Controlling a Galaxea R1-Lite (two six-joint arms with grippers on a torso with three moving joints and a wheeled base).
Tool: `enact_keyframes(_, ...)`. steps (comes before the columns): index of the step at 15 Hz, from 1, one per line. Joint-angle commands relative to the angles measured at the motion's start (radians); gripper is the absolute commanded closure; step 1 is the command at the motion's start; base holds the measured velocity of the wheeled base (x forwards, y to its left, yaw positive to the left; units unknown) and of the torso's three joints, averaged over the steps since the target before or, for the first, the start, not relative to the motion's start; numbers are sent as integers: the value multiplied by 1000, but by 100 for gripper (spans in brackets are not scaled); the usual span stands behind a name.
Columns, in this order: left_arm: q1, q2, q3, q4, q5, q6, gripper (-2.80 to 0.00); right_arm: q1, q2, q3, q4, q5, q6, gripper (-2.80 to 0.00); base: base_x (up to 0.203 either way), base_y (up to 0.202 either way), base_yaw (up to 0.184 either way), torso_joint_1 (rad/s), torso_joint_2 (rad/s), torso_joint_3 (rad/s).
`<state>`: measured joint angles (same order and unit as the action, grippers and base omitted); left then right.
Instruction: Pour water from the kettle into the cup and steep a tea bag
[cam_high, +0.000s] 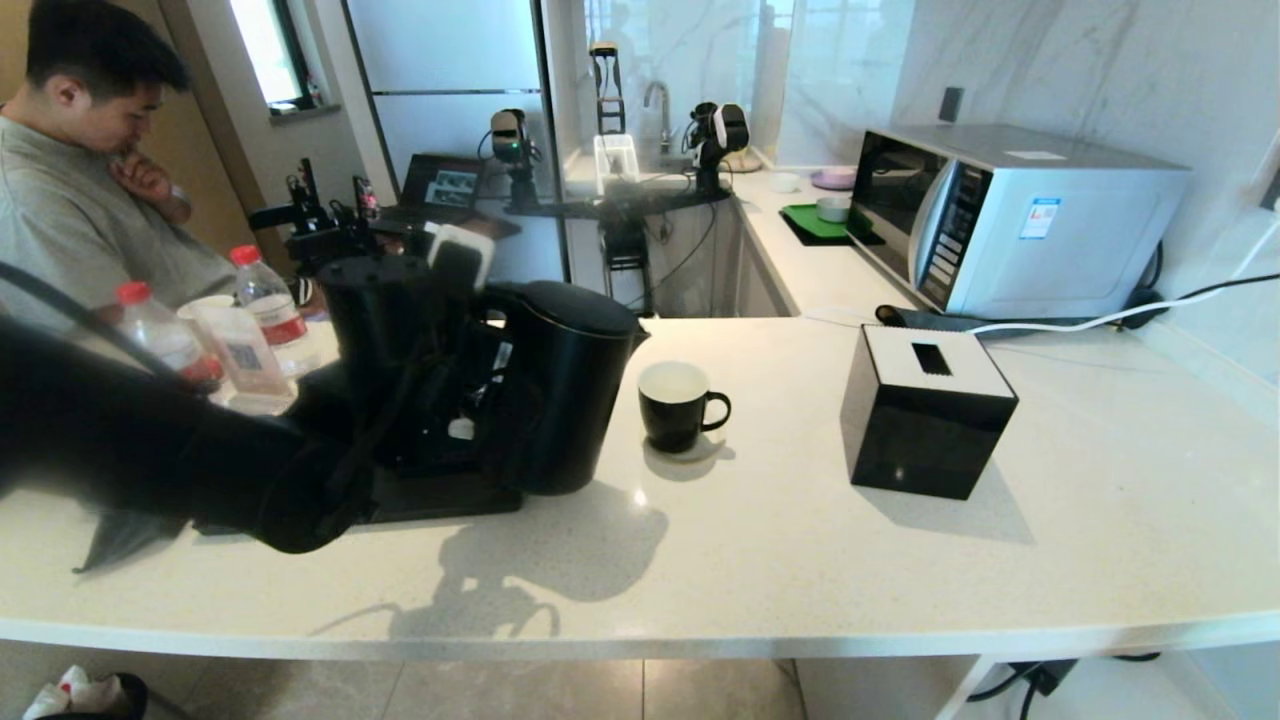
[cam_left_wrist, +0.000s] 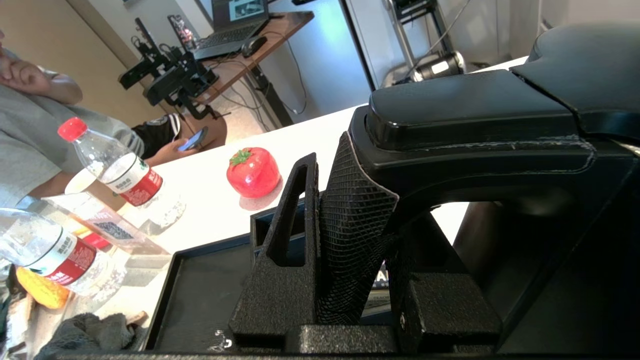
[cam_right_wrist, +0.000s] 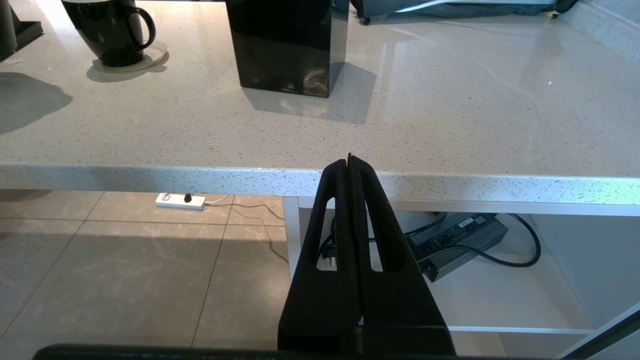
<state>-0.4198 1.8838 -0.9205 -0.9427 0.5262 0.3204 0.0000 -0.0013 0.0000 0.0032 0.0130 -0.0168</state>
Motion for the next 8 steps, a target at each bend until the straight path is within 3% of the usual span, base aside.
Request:
enact_keyframes(1, -1, 8, -29, 14, 3, 1, 0, 0, 1, 0, 0, 1, 0, 0, 0, 0, 0, 0, 0, 0)
enact_keyframes(8, -6, 21, -97, 118, 17, 2, 0, 0, 1, 0, 0, 1, 0, 0, 0, 0, 0, 0, 0, 0)
